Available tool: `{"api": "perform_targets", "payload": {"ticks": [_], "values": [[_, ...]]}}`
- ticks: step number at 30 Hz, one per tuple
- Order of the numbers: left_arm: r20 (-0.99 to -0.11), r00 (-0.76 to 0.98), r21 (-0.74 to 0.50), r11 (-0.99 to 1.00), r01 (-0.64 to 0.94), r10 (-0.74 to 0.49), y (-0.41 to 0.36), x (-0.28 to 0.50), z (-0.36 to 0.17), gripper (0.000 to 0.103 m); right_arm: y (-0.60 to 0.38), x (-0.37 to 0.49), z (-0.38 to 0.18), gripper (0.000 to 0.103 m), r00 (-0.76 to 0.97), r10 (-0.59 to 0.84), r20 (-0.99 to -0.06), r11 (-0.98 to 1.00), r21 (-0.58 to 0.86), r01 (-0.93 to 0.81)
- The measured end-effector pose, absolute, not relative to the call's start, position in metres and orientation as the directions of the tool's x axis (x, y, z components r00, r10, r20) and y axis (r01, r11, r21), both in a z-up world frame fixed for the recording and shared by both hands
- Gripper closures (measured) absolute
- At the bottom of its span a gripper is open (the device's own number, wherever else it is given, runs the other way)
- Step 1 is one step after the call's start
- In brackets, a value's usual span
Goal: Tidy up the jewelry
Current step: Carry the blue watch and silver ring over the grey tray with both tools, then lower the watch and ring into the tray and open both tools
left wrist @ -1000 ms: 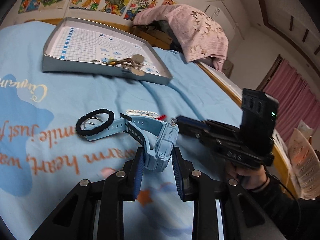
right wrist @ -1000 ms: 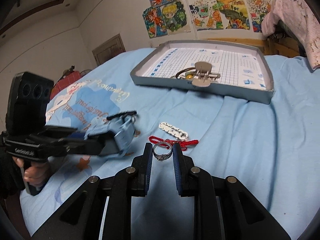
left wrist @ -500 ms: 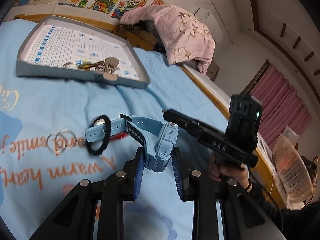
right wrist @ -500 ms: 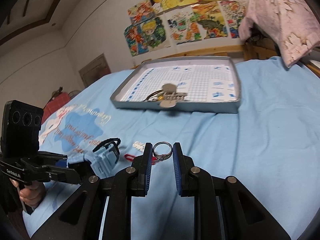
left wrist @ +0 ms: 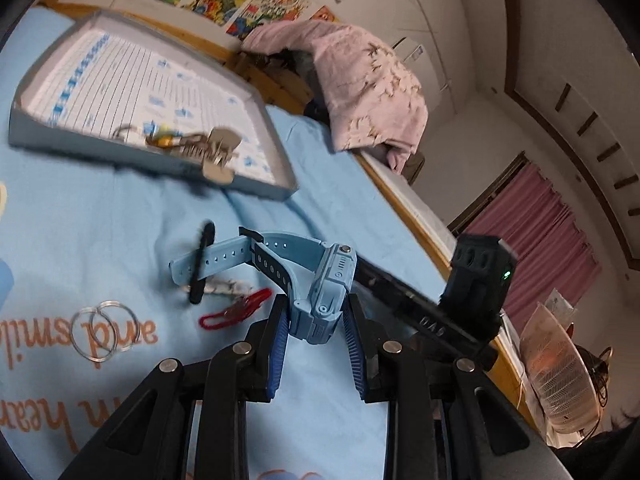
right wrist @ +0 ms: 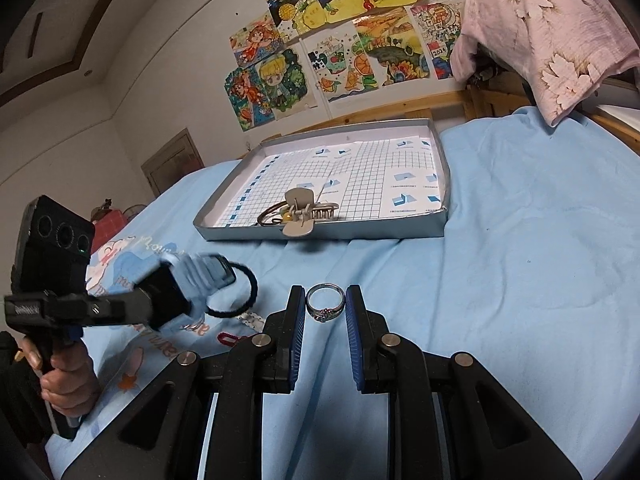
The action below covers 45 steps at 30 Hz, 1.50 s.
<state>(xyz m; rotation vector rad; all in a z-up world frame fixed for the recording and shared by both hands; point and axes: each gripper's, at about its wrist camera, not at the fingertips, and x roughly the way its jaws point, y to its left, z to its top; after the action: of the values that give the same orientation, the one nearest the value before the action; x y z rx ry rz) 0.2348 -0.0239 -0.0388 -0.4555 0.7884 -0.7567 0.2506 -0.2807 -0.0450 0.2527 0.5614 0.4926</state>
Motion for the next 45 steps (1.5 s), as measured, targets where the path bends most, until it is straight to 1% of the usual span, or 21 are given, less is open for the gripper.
{"api": "perform_targets", "payload": {"ticks": [3,7,11,14,16,21,22,24,26,28,31,33,38,45], "values": [[-0.483,0.440,-0.636,0.649,0.417,-0.757,-0.025,0.238,-0.053,0.077,-0.280,0.252,-0.047,0.085,0.733,0.506,-0.454,0.858,0.356,-0.371],[-0.479,0.428,-0.650,0.637,0.414,-0.766,-0.024,0.237,-0.061,0.077,-0.281,0.253,-0.049,0.085,0.733,0.501,-0.459,0.860,0.361,-0.362],[-0.454,0.453,-0.630,0.636,0.445,-0.767,-0.024,0.232,-0.049,0.077,-0.282,0.254,-0.051,0.085,0.737,0.496,-0.459,0.862,0.365,-0.353],[-0.441,0.503,-0.595,0.662,0.456,-0.743,-0.020,0.233,-0.032,0.077,-0.280,0.256,-0.049,0.085,0.747,0.494,-0.446,0.863,0.359,-0.356],[-0.444,0.549,-0.556,0.698,0.452,-0.709,-0.018,0.235,-0.022,0.077,-0.277,0.264,-0.042,0.085,0.762,0.495,-0.419,0.862,0.351,-0.366],[-0.439,0.694,-0.431,0.811,0.395,-0.571,-0.006,0.252,0.003,0.077,-0.261,0.293,-0.024,0.085,0.794,0.488,-0.364,0.866,0.317,-0.386],[-0.442,0.732,-0.396,0.845,0.360,-0.519,-0.003,0.261,0.008,0.077,-0.258,0.303,-0.021,0.085,0.804,0.478,-0.355,0.871,0.307,-0.383],[-0.450,0.769,-0.347,0.882,0.317,-0.454,0.000,0.275,0.012,0.077,-0.254,0.322,-0.017,0.085,0.815,0.466,-0.344,0.876,0.310,-0.369],[-0.463,0.796,-0.310,0.913,0.266,-0.390,0.004,0.296,0.013,0.077,-0.252,0.341,-0.016,0.085,0.819,0.452,-0.353,0.881,0.319,-0.349],[-0.480,0.801,-0.297,0.925,0.236,-0.359,0.007,0.315,0.011,0.077,-0.248,0.359,-0.020,0.085,0.815,0.439,-0.379,0.888,0.322,-0.328],[-0.529,0.790,-0.269,0.944,0.190,-0.310,0.005,0.343,0.002,0.077,-0.243,0.383,-0.029,0.085,0.794,0.434,-0.427,0.892,0.328,-0.311],[-0.556,0.775,-0.266,0.948,0.175,-0.299,0.004,0.355,-0.005,0.077,-0.238,0.395,-0.036,0.085,0.776,0.431,-0.460,0.895,0.327,-0.303],[-0.600,0.745,-0.273,0.950,0.151,-0.291,0.002,0.363,-0.022,0.077,-0.228,0.405,-0.052,0.085,0.753,0.424,-0.503,0.902,0.311,-0.300],[-0.611,0.735,-0.291,0.947,0.137,-0.294,0.004,0.368,-0.028,0.075,-0.221,0.408,-0.057,0.085,0.744,0.408,-0.529,0.911,0.292,-0.293]]}}
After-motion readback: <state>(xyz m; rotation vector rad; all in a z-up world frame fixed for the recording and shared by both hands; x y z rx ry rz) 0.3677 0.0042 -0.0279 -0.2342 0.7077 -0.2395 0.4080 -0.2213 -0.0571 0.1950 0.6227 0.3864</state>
